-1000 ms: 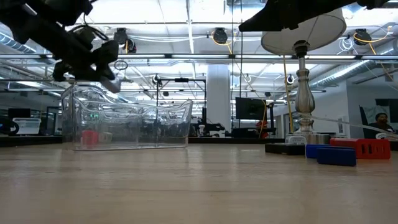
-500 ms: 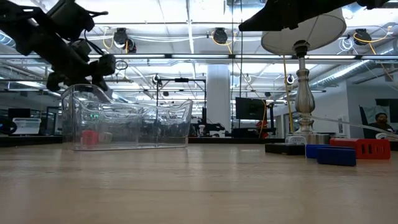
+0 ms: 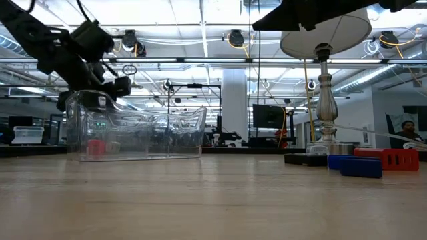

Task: Pick & Place Office items
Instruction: Put the light blue charger adapter into the top transparent bin

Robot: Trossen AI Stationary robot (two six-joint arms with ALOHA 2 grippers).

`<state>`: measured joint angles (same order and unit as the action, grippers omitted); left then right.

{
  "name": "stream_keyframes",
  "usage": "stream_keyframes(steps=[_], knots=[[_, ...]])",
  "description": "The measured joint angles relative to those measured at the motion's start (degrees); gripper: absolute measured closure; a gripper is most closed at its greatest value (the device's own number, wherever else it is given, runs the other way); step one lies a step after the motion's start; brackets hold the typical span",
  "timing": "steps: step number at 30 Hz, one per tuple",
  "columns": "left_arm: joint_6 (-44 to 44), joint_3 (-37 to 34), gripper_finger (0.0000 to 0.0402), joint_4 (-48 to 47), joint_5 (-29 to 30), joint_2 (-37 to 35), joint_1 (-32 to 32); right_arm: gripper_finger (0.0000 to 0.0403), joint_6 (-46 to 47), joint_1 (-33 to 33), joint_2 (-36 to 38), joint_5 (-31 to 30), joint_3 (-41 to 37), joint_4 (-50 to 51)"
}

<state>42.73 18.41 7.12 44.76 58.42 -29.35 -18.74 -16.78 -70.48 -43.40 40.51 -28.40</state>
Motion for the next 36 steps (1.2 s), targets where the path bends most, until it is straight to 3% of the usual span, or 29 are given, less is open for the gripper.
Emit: stream_keyframes(steps=[20,36], knots=[[3.9,0.0,0.0275,8.6,0.7,17.2,-4.9,0.0149,0.7,-0.1,0.0,0.0,0.0,0.4],[3.8,0.1,0.0272,12.7,1.7,21.0,-5.1,0.0149,0.5,-0.1,0.0,0.0,0.0,0.8]])
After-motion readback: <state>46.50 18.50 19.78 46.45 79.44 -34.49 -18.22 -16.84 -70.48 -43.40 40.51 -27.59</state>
